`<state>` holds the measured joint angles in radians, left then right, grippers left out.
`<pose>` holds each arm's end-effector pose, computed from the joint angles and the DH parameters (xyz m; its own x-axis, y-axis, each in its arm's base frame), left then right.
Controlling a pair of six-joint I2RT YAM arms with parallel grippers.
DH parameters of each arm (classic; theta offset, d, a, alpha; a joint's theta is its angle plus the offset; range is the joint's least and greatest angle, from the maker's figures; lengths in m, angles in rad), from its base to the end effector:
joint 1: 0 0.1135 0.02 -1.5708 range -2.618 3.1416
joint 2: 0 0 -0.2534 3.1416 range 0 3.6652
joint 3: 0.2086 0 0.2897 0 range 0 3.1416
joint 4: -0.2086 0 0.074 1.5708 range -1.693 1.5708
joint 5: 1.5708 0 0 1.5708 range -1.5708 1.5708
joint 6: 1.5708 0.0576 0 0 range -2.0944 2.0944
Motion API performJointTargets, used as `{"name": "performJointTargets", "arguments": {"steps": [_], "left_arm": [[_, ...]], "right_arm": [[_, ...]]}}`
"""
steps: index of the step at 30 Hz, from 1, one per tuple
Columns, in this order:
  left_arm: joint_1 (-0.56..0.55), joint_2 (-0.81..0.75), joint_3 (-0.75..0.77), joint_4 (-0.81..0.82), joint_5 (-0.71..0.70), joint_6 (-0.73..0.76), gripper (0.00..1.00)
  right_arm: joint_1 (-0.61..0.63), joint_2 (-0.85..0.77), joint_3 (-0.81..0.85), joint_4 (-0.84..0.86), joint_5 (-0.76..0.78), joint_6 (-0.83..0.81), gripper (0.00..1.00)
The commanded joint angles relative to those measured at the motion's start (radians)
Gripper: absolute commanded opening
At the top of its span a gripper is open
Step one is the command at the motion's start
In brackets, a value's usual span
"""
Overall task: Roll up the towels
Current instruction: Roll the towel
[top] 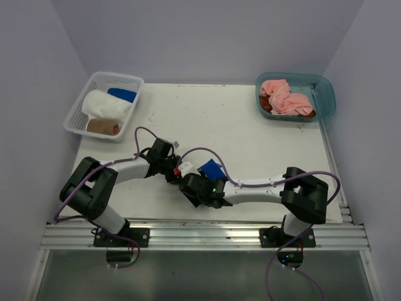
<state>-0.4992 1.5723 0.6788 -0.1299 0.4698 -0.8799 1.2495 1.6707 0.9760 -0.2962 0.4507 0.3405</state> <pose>0.2597 -0.1713 0.0766 -0.9661 -0.2559 -0.0337 -0.1739 0.7420 -0.6474 0.1408 0.3435 0.1250 -0.5091 -0.5776 -0.6382 -0.6458 0.7465 -0.1605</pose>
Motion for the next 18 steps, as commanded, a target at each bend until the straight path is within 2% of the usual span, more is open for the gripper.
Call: {"name": "performJointTargets", "arguments": {"steps": [1, 6, 8, 9, 12, 13, 18], "left_arm": [[-0.002, -0.015, 0.037, -0.022, -0.022, 0.001, 0.18], [0.007, -0.031, 0.054, -0.076, -0.039, 0.028, 0.18], [0.036, -0.043, 0.050, -0.091, -0.037, 0.044, 0.18], [0.047, -0.063, 0.048, -0.108, -0.037, 0.059, 0.19], [0.096, -0.112, 0.047, -0.149, -0.037, 0.087, 0.23], [0.108, -0.126, 0.045, -0.160, -0.037, 0.094, 0.26], [0.194, -0.213, 0.048, -0.218, -0.025, 0.143, 0.54]], "right_arm": [[0.001, 0.038, 0.000, 0.058, -0.003, -0.018, 0.58], [0.001, 0.047, 0.012, 0.080, -0.009, -0.005, 0.29], [0.001, 0.058, 0.029, 0.085, -0.013, 0.000, 0.24], [0.001, 0.063, 0.036, 0.085, -0.015, 0.008, 0.14], [0.001, 0.077, 0.062, 0.092, -0.027, 0.031, 0.00], [0.001, 0.077, 0.067, 0.100, -0.039, 0.038, 0.00], [-0.035, 0.060, 0.069, 0.192, -0.160, 0.087, 0.00]]}}
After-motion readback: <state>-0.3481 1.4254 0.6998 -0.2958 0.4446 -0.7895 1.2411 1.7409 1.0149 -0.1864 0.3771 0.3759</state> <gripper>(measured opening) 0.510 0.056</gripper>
